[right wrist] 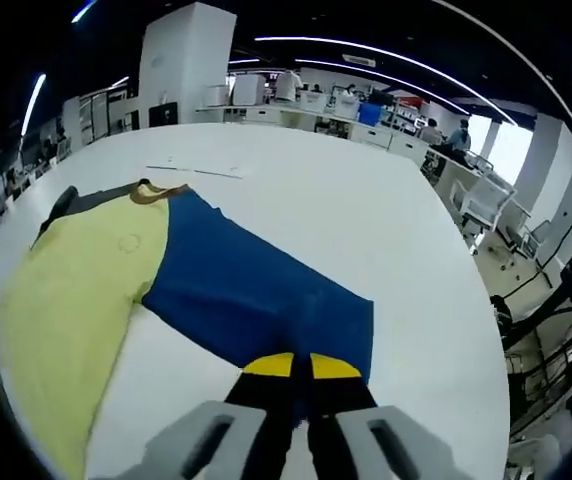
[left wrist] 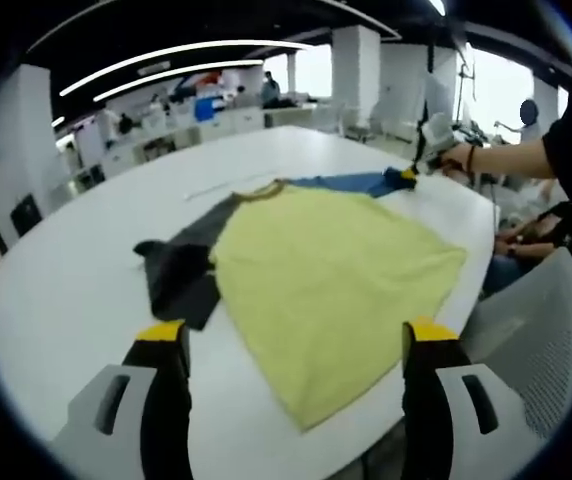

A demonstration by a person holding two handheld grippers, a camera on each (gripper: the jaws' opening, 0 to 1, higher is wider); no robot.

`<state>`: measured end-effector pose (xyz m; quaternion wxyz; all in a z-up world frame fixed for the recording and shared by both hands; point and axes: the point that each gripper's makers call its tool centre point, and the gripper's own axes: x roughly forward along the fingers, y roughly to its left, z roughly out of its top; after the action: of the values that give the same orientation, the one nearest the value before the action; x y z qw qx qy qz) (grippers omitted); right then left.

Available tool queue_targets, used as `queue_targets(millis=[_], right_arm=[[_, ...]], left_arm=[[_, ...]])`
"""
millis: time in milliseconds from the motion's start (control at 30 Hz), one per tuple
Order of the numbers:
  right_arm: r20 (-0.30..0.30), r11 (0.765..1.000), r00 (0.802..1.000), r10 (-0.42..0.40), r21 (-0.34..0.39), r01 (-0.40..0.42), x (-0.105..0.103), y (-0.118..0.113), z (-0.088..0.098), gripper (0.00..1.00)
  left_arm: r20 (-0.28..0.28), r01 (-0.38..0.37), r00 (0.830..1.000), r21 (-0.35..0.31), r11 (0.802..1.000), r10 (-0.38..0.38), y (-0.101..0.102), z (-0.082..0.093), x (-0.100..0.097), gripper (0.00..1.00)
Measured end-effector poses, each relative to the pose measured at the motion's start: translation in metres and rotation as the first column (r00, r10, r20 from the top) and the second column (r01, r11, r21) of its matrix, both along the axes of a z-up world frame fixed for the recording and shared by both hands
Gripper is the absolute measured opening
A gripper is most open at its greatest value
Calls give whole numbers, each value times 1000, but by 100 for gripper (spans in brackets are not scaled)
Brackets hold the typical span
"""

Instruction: Fold the garment on the visible template until the final outline fits inside the template.

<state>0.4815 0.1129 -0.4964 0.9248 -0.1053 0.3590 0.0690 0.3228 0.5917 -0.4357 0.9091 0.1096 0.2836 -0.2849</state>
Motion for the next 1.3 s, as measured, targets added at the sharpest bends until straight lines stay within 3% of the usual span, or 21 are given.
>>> queue_targets(millis=[100, 267, 367, 567, 767, 833, 1133, 1233, 1300], right_arm=[[12, 999, 999, -40, -30, 40, 3, -19, 6, 0], [33, 988, 987, -156, 20, 156, 9, -49, 17, 0], [25, 982, 983, -183, -48, 184, 6, -68, 19, 0], [-12, 966, 971, -238, -104, 236, -4, -93, 15, 0], [-50, 959, 965, -256, -136, 248, -11, -106, 6, 0], [-64, 956, 957, -282, -103, 275, -12, -111, 1, 0], [-133, 948, 939, -316, -78, 308, -17, -115, -22, 0], [-145, 941, 930, -337, -54, 333, -20, -116, -25, 2], [-144, 930, 919, -366, -22, 367, -22, -117, -21, 10]], left_arm=[[6, -19, 1000, -3, 1000, 19, 5, 1, 1, 83], [-7, -23, 1000, 3, 1000, 23, 10, -3, 2, 83], [-9, -24, 1000, 6, 1000, 24, 11, -3, 3, 83], [-26, -23, 999, 6, 1000, 23, 10, -9, 5, 83], [-33, -35, 999, 13, 999, 35, 9, -9, 5, 82], [-37, -36, 999, 14, 999, 37, 9, -9, 5, 82], [-51, -40, 998, 25, 999, 41, 9, -10, 5, 82], [-53, -40, 998, 25, 999, 42, 8, -11, 5, 82], [-54, -42, 998, 24, 999, 43, 8, -10, 5, 82]])
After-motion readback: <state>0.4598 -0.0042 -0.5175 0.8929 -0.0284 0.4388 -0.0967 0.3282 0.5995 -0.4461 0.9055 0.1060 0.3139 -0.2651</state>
